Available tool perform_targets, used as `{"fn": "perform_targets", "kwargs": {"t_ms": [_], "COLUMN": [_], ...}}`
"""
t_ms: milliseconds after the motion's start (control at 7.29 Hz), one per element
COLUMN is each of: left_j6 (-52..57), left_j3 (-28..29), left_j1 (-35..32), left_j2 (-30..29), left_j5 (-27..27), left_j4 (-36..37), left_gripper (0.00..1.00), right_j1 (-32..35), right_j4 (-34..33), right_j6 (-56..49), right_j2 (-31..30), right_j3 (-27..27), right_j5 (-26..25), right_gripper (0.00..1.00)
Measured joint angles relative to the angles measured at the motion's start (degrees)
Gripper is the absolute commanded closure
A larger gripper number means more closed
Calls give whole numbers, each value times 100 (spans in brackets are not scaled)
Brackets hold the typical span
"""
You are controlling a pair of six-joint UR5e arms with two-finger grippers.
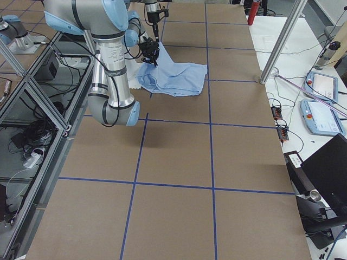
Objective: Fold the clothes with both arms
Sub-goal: 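Lift the near edge with both grippers and fold it toward the far edge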
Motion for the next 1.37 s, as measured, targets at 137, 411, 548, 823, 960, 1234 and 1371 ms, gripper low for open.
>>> {"fn": "perform_targets", "kwargs": {"t_ms": [137, 411, 548, 823, 960, 1234, 1371], "left_j6": [239, 704, 875, 1148, 1259, 1431, 1475], "left_j3": [266, 824, 1210, 2046, 2514, 3436, 3809], "left_j1": [-230, -748, -989, -1374, -1519, -1656, -1668], "left_j2": [-147, -403, -519, -743, -887, -1067, -1154], "left_j5": [-8, -20, -24, -39, -48, -46, -39], "left_j4": [-9, -140, -358, -892, -1157, -1812, -2052], "left_gripper": [100, 100, 100, 100, 100, 100, 100], "right_j1": [161, 522, 705, 1086, 1258, 1597, 1747], "right_j4": [215, 663, 865, 1206, 1341, 1794, 2171], "right_j6": [-61, -250, -340, -556, -677, -1001, -1181], "right_j2": [67, 121, 162, 295, 348, 462, 540], "right_j3": [-333, -864, -1115, -1649, -1875, -2516, -2937], "right_j5": [1, 22, 34, 77, 129, 219, 239], "right_gripper": [100, 100, 100, 100, 100, 100, 100]}}
